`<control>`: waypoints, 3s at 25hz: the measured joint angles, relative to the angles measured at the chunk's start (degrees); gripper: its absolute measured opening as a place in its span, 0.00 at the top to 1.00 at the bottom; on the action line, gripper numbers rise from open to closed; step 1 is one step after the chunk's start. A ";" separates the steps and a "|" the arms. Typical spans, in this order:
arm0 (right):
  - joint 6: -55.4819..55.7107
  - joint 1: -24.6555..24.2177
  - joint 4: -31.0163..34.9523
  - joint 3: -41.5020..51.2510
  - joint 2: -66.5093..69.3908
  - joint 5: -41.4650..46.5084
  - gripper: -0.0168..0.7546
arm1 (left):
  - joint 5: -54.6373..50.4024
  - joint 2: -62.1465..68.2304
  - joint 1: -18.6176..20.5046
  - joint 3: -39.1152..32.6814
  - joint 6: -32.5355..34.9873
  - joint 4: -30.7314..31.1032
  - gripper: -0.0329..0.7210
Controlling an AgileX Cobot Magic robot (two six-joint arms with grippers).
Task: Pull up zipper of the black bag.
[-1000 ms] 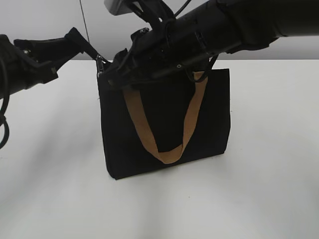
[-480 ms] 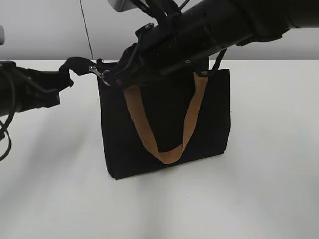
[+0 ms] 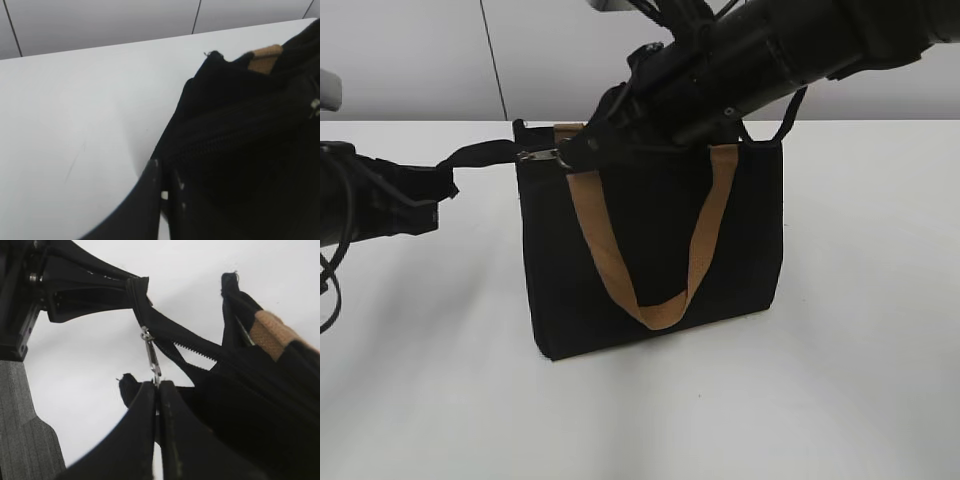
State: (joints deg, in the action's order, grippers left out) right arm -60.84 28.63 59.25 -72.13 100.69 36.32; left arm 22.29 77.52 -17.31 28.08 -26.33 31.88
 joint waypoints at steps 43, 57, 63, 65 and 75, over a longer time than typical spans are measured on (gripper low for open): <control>8.76 -20.03 -12.53 0.00 -6.34 13.05 0.48 | -14.72 -2.61 -0.10 0.00 -2.42 -3.85 0.42; 17.87 -12.11 -25.86 -0.06 -10.23 14.56 0.44 | -46.39 -20.26 -0.10 2.22 -0.72 -22.91 0.35; 22.62 -9.67 -30.72 1.08 -13.68 16.71 0.44 | -55.21 -29.51 -0.10 5.20 11.30 -29.11 0.36; 22.96 -9.67 -31.28 3.90 -16.75 16.27 0.44 | -57.88 -33.83 -0.10 5.25 13.24 -29.74 0.36; 27.81 -9.67 -33.00 25.61 -41.10 13.07 0.44 | -73.29 -49.08 -0.92 5.50 20.09 -33.45 0.37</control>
State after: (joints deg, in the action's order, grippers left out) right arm -33.03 18.96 26.24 -46.51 59.58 49.39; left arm -51.00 28.45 -18.22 33.58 -6.23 -1.58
